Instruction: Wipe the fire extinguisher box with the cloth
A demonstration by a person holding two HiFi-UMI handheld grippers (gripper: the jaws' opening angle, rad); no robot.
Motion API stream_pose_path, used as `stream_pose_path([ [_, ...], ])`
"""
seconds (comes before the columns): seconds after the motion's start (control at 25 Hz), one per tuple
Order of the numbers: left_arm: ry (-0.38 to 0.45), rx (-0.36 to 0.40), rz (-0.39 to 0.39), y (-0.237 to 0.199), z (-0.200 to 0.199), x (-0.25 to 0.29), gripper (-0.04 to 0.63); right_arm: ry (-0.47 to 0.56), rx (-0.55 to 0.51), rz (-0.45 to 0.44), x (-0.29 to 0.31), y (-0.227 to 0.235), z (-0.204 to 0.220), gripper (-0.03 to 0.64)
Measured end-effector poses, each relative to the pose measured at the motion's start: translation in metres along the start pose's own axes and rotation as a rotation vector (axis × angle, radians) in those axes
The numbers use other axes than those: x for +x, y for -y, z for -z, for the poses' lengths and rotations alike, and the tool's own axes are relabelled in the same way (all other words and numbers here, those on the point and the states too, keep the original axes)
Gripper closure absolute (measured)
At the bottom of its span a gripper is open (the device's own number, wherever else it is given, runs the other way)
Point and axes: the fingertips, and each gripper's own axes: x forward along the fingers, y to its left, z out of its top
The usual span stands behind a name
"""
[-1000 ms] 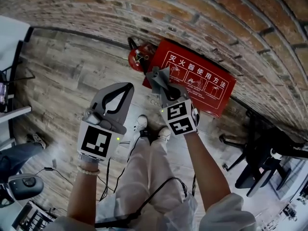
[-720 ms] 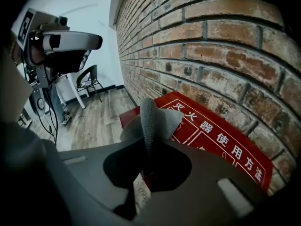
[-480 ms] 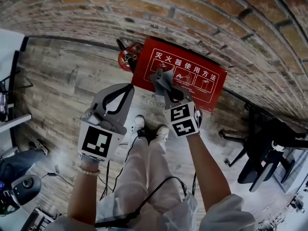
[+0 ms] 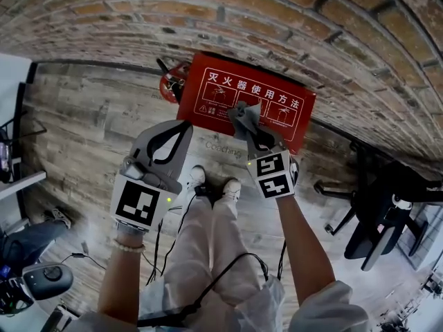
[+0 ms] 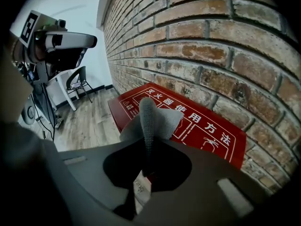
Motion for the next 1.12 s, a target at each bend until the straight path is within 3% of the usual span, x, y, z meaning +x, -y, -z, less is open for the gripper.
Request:
stream_pose_path([
  [1.12,-0.012,0.06,0.067,0.045,-0.006,0.017,0.597,-0.057,0.102,0.181,-0.068,0.082,0.081,0.597],
])
